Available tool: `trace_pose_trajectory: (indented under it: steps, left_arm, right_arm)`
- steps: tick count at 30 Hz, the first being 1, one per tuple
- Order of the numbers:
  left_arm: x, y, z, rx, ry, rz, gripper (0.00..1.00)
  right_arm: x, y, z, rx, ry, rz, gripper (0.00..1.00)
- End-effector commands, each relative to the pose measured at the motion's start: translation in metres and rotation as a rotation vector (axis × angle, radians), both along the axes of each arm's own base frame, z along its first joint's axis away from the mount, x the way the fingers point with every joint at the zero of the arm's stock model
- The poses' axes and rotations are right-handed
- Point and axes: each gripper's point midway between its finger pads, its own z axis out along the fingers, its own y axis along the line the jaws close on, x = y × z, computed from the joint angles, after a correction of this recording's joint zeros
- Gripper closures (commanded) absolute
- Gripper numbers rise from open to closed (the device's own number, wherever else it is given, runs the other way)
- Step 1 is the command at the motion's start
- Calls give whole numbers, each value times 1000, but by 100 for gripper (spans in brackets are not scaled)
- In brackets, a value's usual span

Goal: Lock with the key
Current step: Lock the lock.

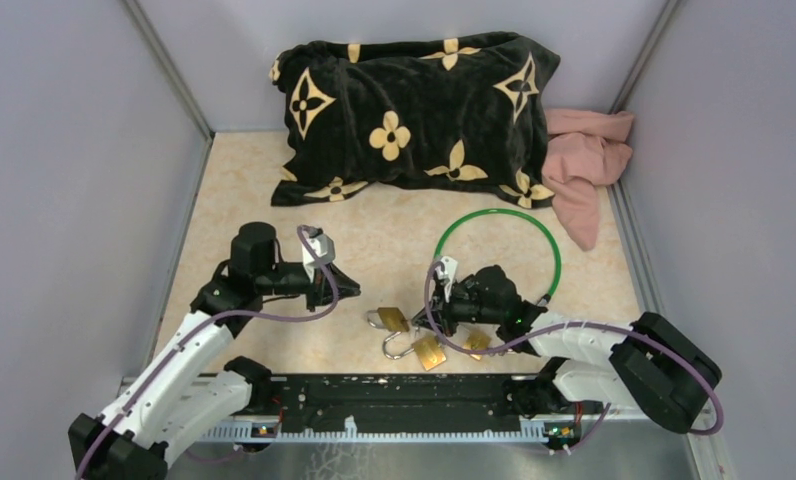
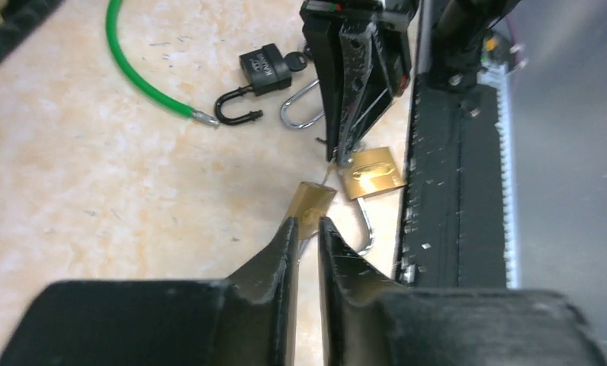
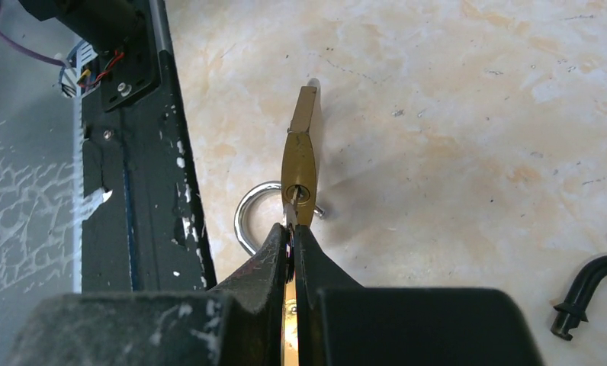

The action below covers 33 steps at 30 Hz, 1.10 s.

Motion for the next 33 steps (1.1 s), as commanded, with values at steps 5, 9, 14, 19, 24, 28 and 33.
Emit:
trace_pose_trajectory:
  steps: [5,9,14,19,24,28,33]
  left_arm:
    - [-8,-1,-100,293,-244,-272,37]
    - [-1,-14,-130,336,-314,-310,24]
    - [17,-28,-140,349,-349,-314,15]
    - [19,-37,-152,364,-356,-318,15]
    - [5,-26,-130,421,-398,-486,35]
    - [-39,-3,-108,429,-325,-692,42]
    - [0,-34,-106,375,-331,-496,32]
  right_arm:
    - [19,21,29,47,-102,45,100]
    - [16,24,25,38,-94,73,100]
    - [12,22,26,32,-113,101,100]
    - [10,21,30,22,-153,129,100]
    - [10,19,28,-6,-176,143,100]
    - [12,18,25,-21,-188,141,100]
    - [13,20,27,-10,-194,146,100]
